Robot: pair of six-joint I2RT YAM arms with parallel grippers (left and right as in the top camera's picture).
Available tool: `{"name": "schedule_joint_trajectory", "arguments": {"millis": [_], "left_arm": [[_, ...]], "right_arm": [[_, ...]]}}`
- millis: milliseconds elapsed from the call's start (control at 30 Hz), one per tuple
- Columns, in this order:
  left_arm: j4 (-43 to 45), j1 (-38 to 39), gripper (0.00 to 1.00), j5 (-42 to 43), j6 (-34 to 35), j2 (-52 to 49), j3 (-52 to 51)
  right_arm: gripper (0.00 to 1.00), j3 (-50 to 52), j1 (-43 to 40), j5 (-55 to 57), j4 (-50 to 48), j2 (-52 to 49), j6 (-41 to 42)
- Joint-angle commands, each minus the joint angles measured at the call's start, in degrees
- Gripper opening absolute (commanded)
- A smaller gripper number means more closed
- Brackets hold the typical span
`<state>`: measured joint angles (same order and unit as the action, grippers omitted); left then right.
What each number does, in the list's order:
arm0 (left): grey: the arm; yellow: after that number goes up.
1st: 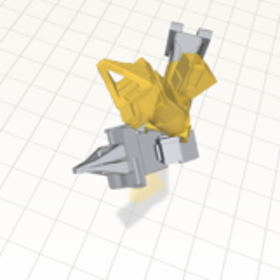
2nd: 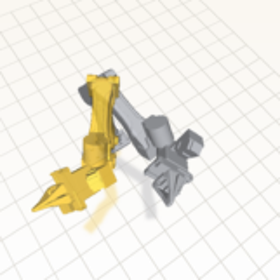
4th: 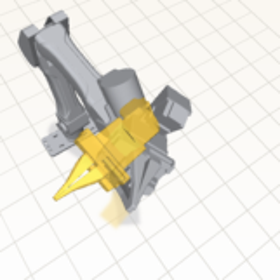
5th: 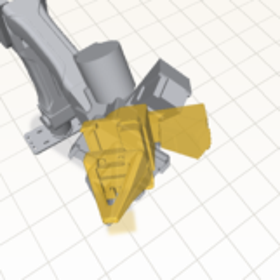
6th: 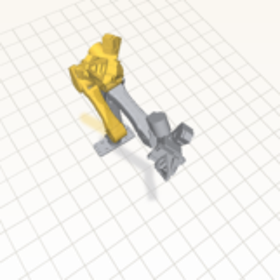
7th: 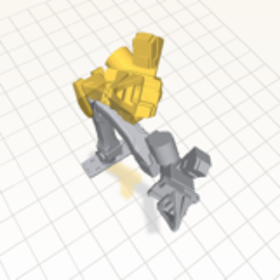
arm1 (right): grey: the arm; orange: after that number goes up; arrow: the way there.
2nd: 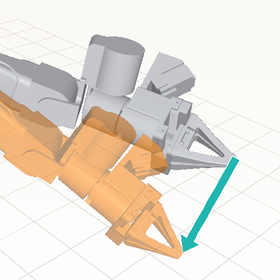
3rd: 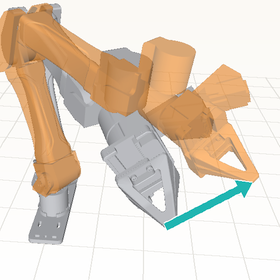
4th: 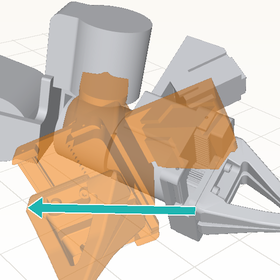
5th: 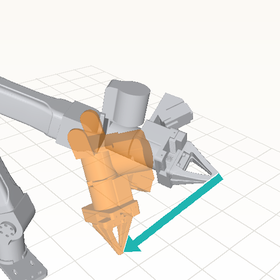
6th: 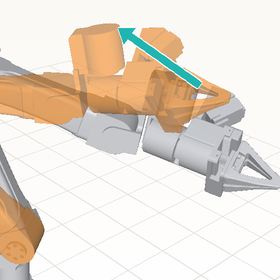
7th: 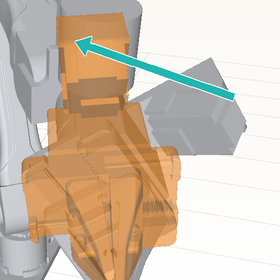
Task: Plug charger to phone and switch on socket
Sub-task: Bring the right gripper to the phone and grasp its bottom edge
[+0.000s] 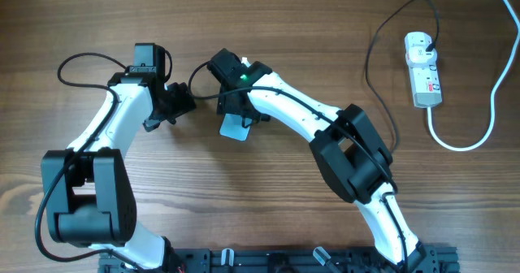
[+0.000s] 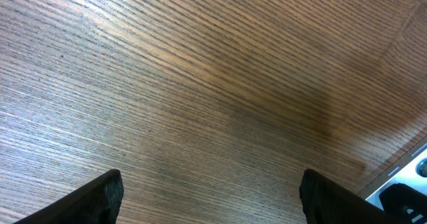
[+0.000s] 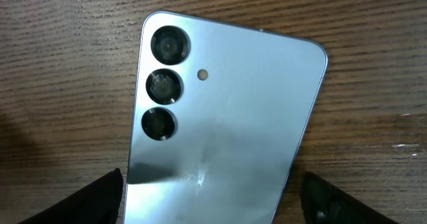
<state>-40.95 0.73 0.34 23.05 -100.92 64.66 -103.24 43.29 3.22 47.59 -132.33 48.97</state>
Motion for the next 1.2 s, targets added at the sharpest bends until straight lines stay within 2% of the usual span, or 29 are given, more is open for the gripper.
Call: {"name": "schedule_joint_trajectory", "arguments": {"millis": [0, 200, 267, 400, 467, 533, 633, 667, 767, 833, 867, 933, 1000, 1033, 1067, 1167], "left_arm": [[0.13, -0.26, 0.85, 0.48, 0.15, 0.74, -0.15], [-0.04, -0.26, 0.85, 0.46, 0.15, 0.74, -0.15], [-0.02, -0.26, 0.85, 0.46, 0.15, 0.74, -0.15], [0.26, -0.26, 0.85, 0.48, 0.15, 0.74, -0.15], [0.24, -0.26, 0.85, 0.46, 0.15, 0.74, -0.15], [0.17, -0.26, 0.85, 0.46, 0.15, 0.74, -0.15], [0.15, -0.26, 0.85, 0.48, 0.13, 0.74, -0.15], [0.17, -0.26, 0.85, 0.46, 0.13, 0.74, -0.15], [0.2, -0.26, 0.85, 0.46, 0.15, 0.74, -0.15], [0.17, -0.26, 0.85, 0.48, 0.15, 0.74, -0.15], [0.17, -0.26, 0.85, 0.48, 0.15, 0.74, -0.15], [0.15, -0.26, 0.85, 0.48, 0.15, 0.74, -0.15], [0.15, -0.26, 0.85, 0.46, 0.15, 0.74, -0.15], [0.15, -0.26, 0.85, 0.48, 0.15, 0.74, -0.15], [0.15, -0.26, 0.85, 0.48, 0.15, 0.74, -0.15], [0.2, -0.26, 0.85, 0.46, 0.15, 0.74, -0.15]], "right_arm": [[0.86, 0.5, 1.86, 2.19, -0.15, -4.2, 2.71], [0.86, 0.57, 4.11, 8.59, 0.04, -6.21, 3.82], [0.86, 0.55, 4.11, 8.37, 1.05, -6.25, 3.76], [0.87, -2.84, 2.64, 7.1, 9.68, -6.21, 0.52], [0.87, -3.08, 1.36, 2.58, 8.48, -6.21, -2.49], [1.0, -3.06, -0.31, -2.05, 6.27, -6.21, -5.57], [1.0, -3.04, -1.49, -1.97, 7.19, -6.21, -9.6], [0.97, -3.04, -1.31, -2.01, 7.13, -6.21, -11.17], [0.72, -3.04, -0.09, 0.87, 7.04, -6.21, -11.72], [0.61, -3.04, 0.59, 2.03, 6.67, -6.21, -11.72], [0.64, -3.04, 0.63, 1.9, 6.54, -6.21, -11.65], [0.8, -3.04, 0.61, -0.02, 6.14, -6.21, -11.43], [0.82, -3.04, 0.63, -0.76, 6.23, -6.21, -11.41], [0.82, -3.04, 0.63, -0.7, 6.21, -6.21, -11.41], [0.71, -3.04, 0.57, -0.72, 6.43, -6.21, -11.39], [0.63, -3.06, 0.5, -0.7, 6.16, -5.66, -11.45]]}}
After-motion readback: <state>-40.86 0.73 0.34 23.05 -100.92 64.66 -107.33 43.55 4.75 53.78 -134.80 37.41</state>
